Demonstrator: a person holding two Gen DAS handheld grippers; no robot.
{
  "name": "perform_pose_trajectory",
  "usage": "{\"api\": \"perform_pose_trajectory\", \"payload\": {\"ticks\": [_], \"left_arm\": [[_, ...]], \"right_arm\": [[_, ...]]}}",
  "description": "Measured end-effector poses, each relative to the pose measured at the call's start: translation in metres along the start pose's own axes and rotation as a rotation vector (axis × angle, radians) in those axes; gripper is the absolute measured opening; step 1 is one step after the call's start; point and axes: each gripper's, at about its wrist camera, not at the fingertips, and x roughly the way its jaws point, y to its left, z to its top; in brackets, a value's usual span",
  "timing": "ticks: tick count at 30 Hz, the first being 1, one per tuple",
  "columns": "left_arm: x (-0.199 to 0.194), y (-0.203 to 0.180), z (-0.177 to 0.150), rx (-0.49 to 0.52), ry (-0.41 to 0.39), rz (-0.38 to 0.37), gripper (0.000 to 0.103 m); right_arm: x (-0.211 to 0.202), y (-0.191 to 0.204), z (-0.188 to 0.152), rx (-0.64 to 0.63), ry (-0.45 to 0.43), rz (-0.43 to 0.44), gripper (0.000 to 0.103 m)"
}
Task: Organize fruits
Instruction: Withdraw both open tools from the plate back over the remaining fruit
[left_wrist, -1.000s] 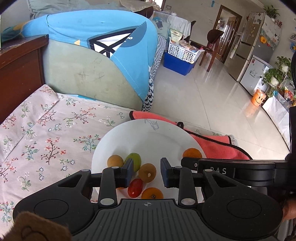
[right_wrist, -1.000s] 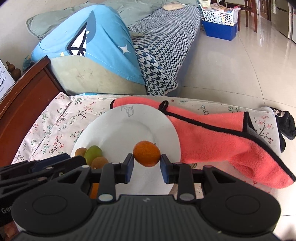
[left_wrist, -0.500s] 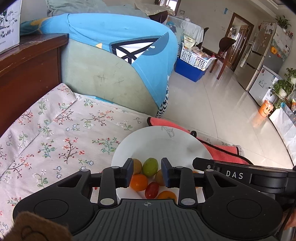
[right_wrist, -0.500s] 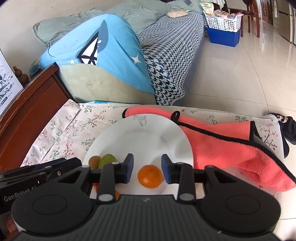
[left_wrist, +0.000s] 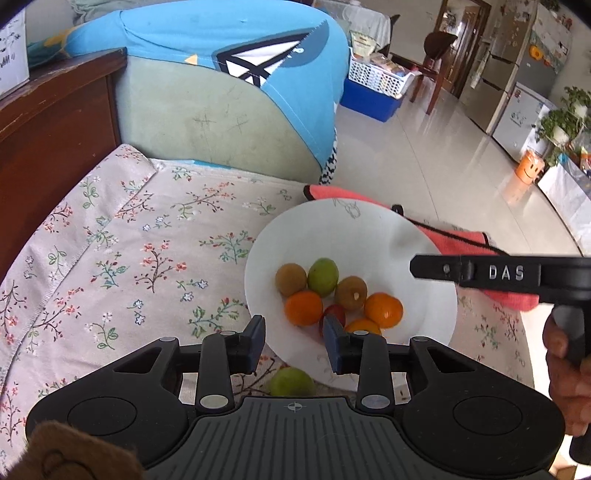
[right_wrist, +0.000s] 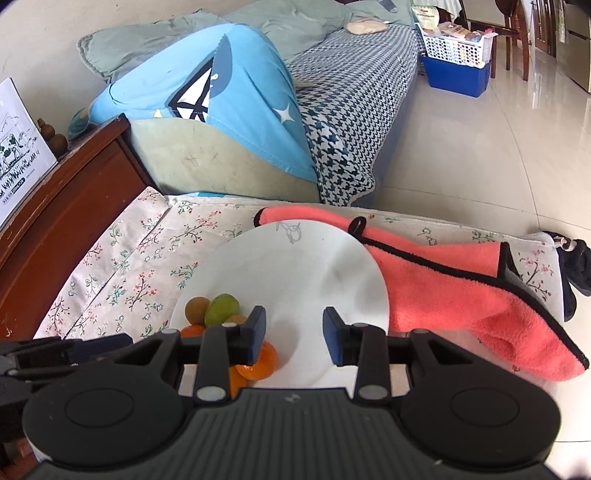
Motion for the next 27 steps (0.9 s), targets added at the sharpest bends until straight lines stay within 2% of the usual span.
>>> {"api": "perform_pose_trajectory", "payload": {"ticks": [6,15,21,27], "left_arm": [[0.008,0.000,-0.016,0.067,0.061,0.006,0.033],[0.016,-0.013,-0.025,0.136,0.080,0.003,0.028],[0.011,-0.010,-0.019,0.099,0.056,0.024,0.028],[0.014,-0.015,-0.005,0.049,0.003,0.013,0.028]], "right_arm": [[-0.001,-0.001,0.000,-0.001,-0.002,-0.005,0.037],[0.001,0.001,0.000,-0.006,0.002,-0.010,0.037],[0.001,0.000,0.000,0.000,-0.001,-0.011,0.037],[0.004,-0.001,-0.002,-0.004,0.015,-0.012,0.037]]}}
